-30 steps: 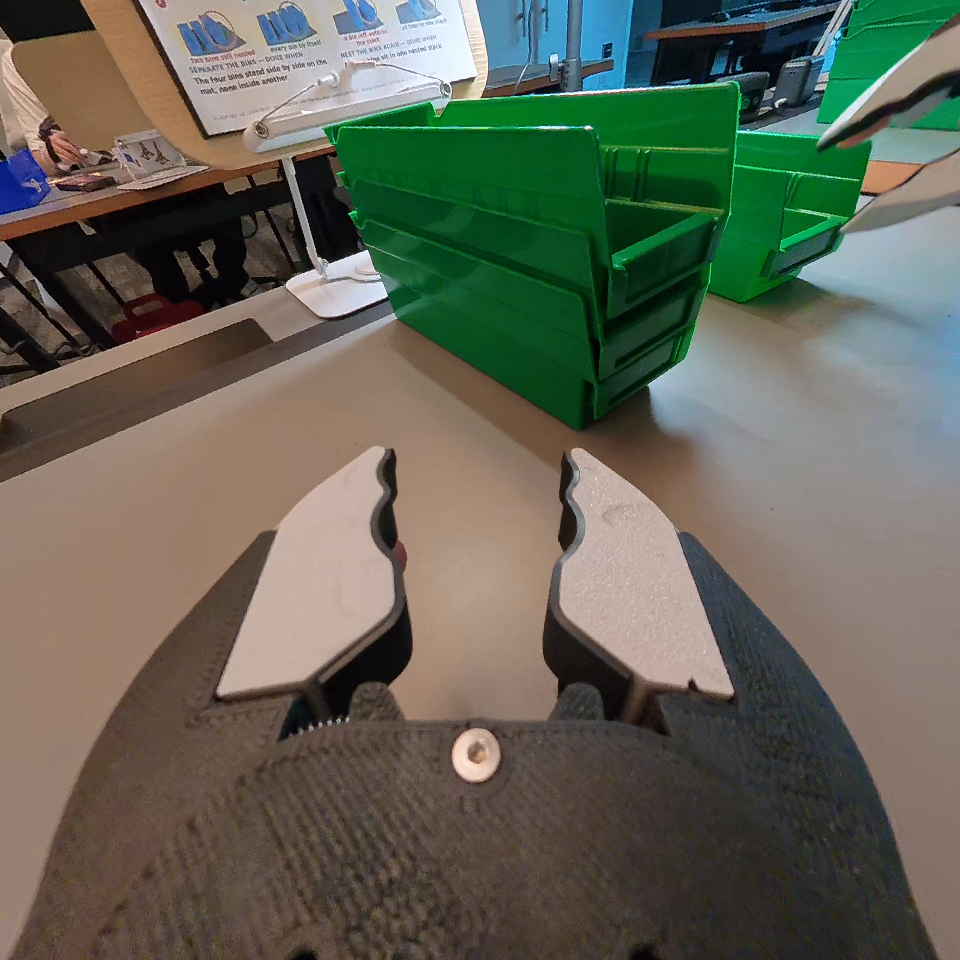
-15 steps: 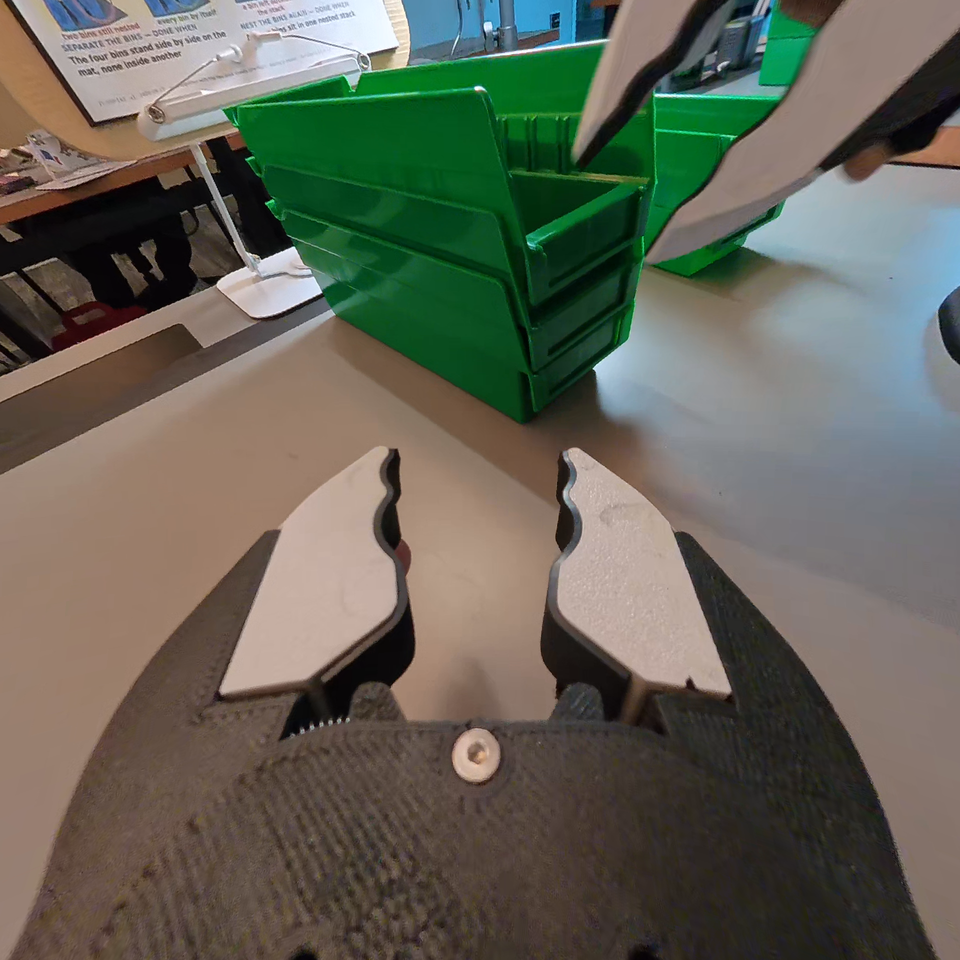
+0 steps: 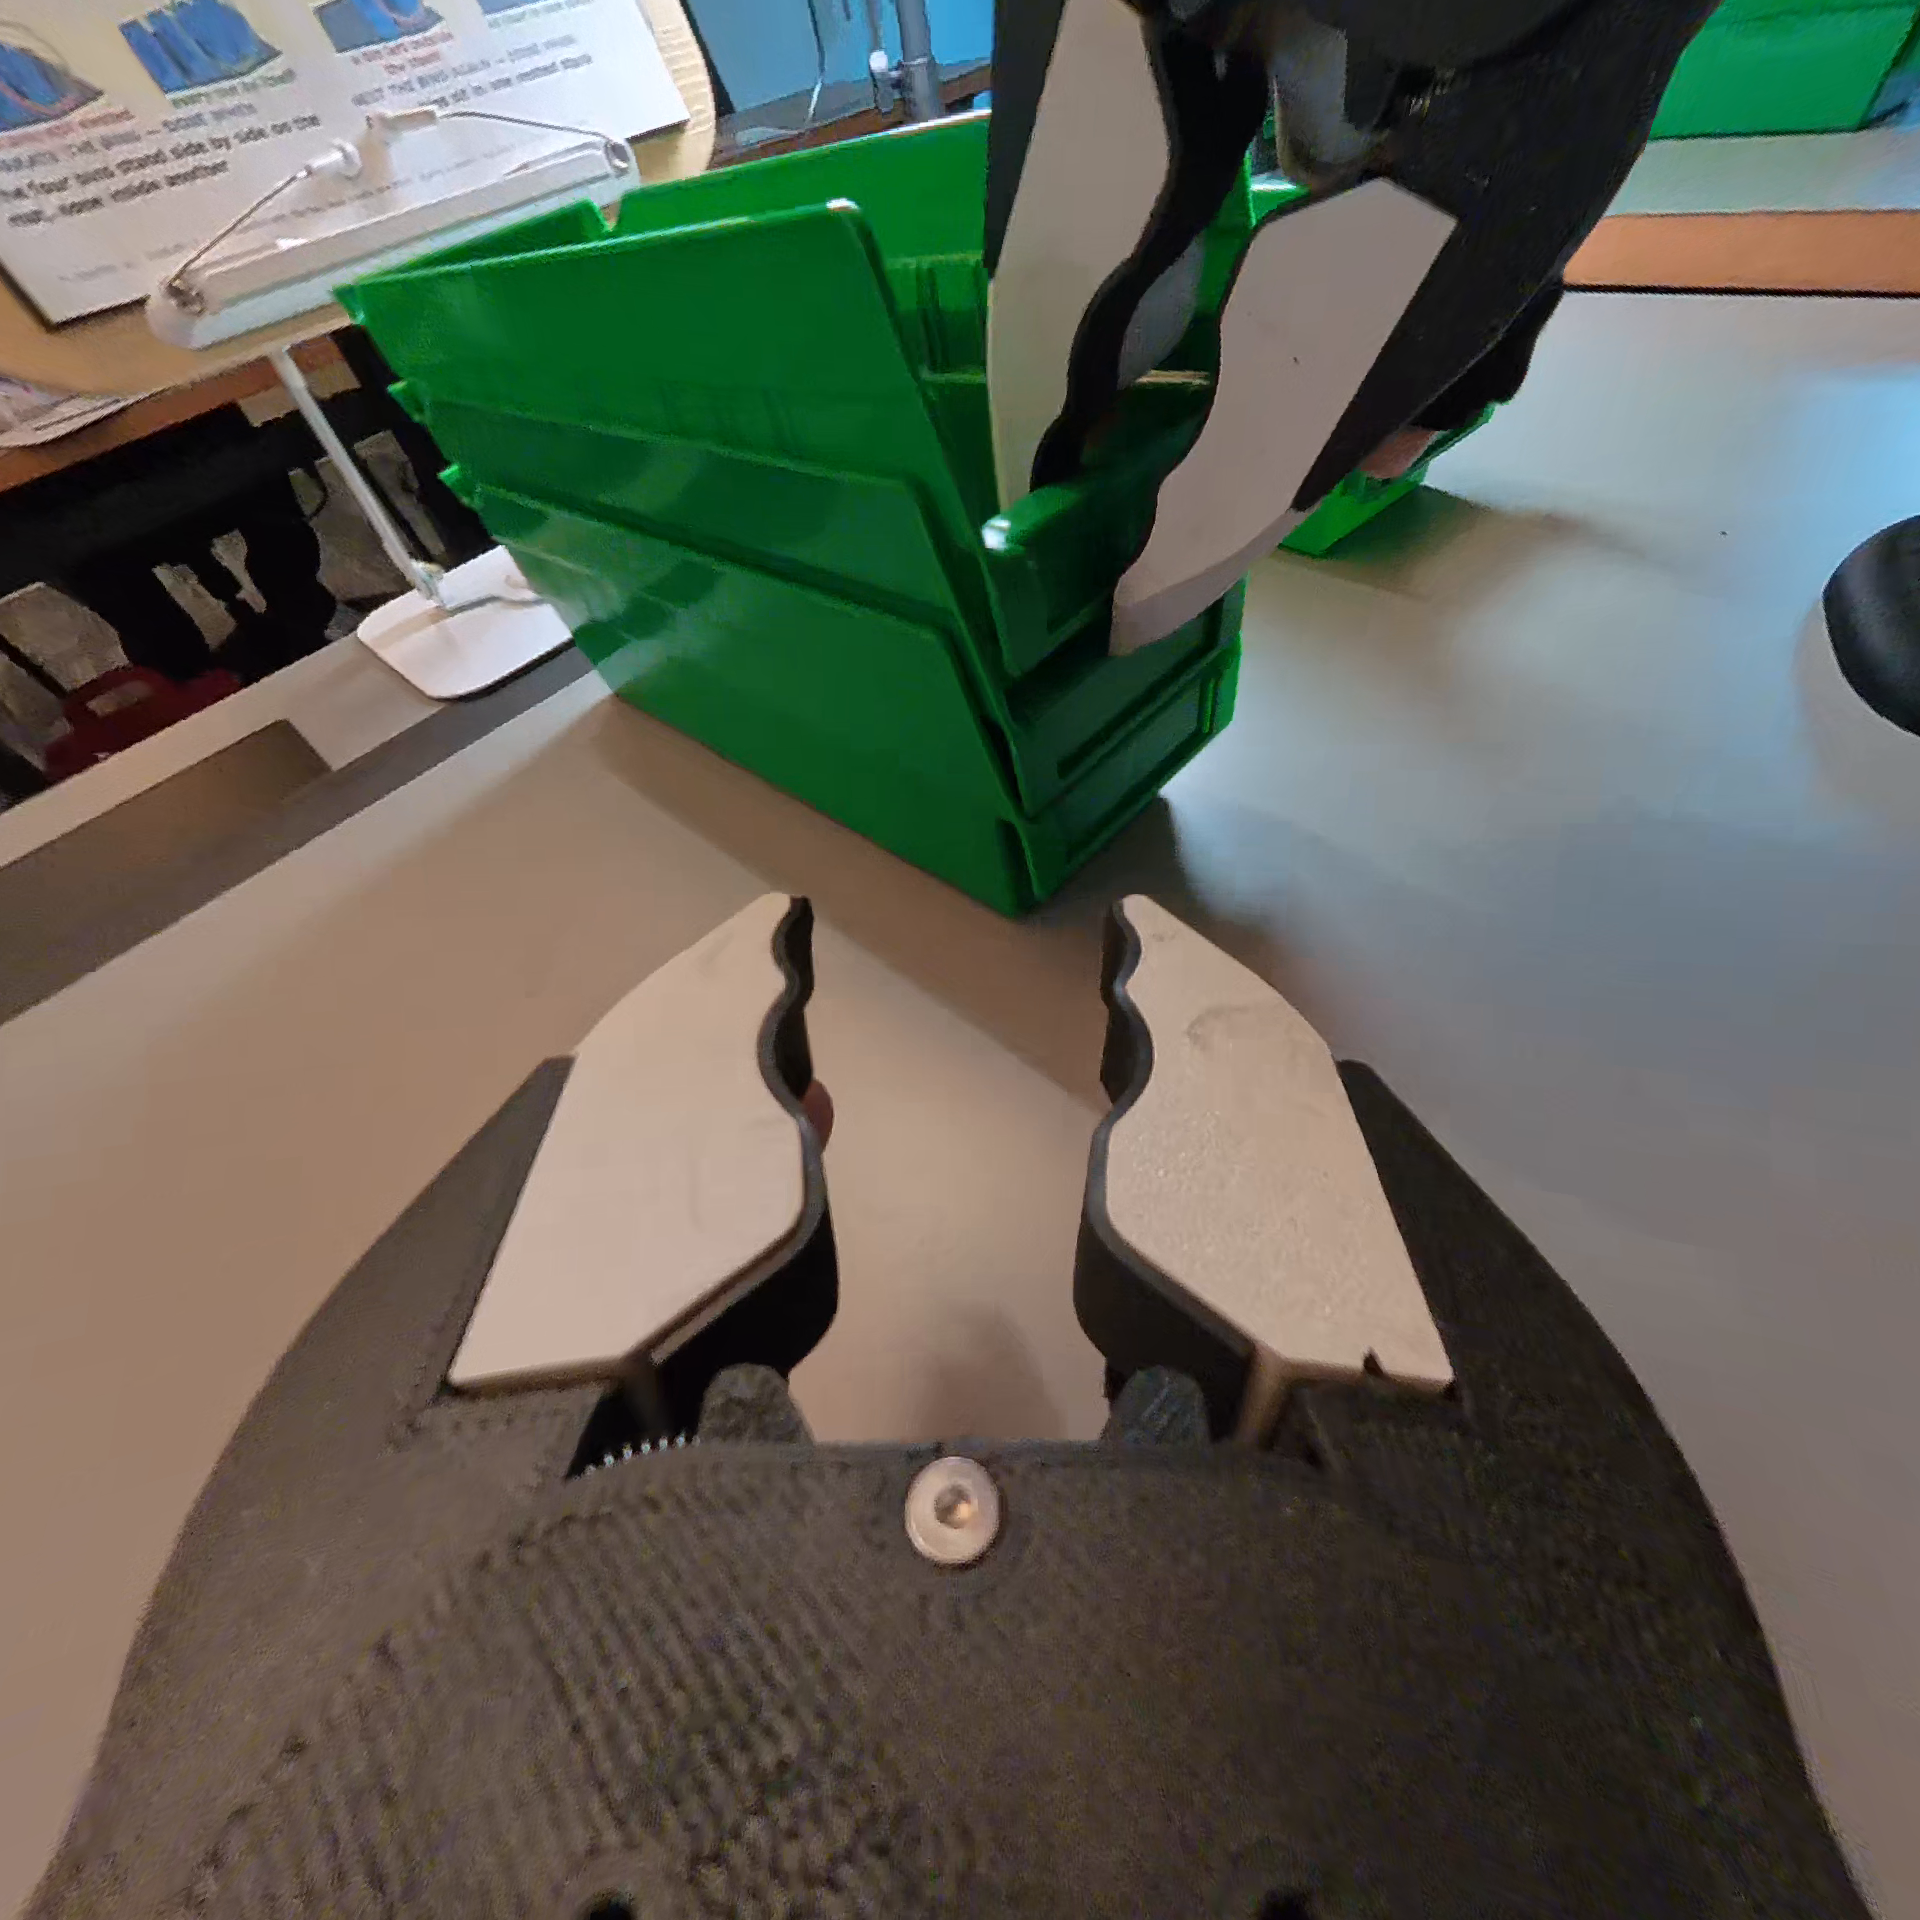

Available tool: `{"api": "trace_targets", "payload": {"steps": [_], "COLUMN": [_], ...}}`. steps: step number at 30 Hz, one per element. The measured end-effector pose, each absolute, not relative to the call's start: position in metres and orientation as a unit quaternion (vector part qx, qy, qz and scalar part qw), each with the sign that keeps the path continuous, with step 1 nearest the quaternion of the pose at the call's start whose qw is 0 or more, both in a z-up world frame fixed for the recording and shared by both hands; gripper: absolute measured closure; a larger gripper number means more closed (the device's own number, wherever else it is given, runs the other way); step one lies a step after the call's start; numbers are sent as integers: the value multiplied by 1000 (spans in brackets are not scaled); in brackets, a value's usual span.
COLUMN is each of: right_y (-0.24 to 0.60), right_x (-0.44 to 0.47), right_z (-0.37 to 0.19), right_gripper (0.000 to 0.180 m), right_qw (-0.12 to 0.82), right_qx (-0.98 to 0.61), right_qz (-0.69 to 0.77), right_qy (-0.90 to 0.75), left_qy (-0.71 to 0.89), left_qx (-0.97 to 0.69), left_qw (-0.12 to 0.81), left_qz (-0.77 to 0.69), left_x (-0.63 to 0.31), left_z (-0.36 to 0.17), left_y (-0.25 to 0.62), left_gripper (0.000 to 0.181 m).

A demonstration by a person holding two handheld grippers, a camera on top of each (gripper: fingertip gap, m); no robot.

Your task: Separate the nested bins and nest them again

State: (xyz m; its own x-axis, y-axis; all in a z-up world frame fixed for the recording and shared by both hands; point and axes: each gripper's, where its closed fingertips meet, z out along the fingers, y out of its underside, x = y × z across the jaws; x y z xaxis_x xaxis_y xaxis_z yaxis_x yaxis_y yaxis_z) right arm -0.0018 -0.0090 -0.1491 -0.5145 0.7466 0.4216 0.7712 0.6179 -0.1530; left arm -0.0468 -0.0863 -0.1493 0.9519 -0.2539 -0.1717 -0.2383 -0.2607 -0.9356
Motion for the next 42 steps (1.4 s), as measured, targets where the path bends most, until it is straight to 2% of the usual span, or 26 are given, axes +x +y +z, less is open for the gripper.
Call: {"api": "trace_targets", "payload": {"steps": [7,8,11,21,32,42], "right_y": [-42,-44,-41,-40,-32,-31], "right_x": [-10,-10,-11,-12,-19,-26], "right_z": [-131,-129,-124,-116,-108,-99], "right_gripper": [152,152,152,152,151,150], "right_qw": [225,224,234,233,261,269], "right_qx": [-406,-402,-397,-376,-370,-355], "right_qz": [3,-1,-8,0,0,4], "right_qy": [-886,-888,-887,-897,-892,-895], "left_qy": [155,150,148,138,128,119], "left_qx": [-784,-783,-776,-767,-772,-768], "left_qw": [600,601,612,624,619,625], "left_qz": [-45,-44,-37,-53,-67,-70], "left_x": [-27,-27,-28,-26,-30,-35], "left_z": [-137,-137,-135,-134,-138,-133], "left_y": [-52,-50,-52,-54,-53,-52], "left_gripper": [135,131,138,142,157,160]}}
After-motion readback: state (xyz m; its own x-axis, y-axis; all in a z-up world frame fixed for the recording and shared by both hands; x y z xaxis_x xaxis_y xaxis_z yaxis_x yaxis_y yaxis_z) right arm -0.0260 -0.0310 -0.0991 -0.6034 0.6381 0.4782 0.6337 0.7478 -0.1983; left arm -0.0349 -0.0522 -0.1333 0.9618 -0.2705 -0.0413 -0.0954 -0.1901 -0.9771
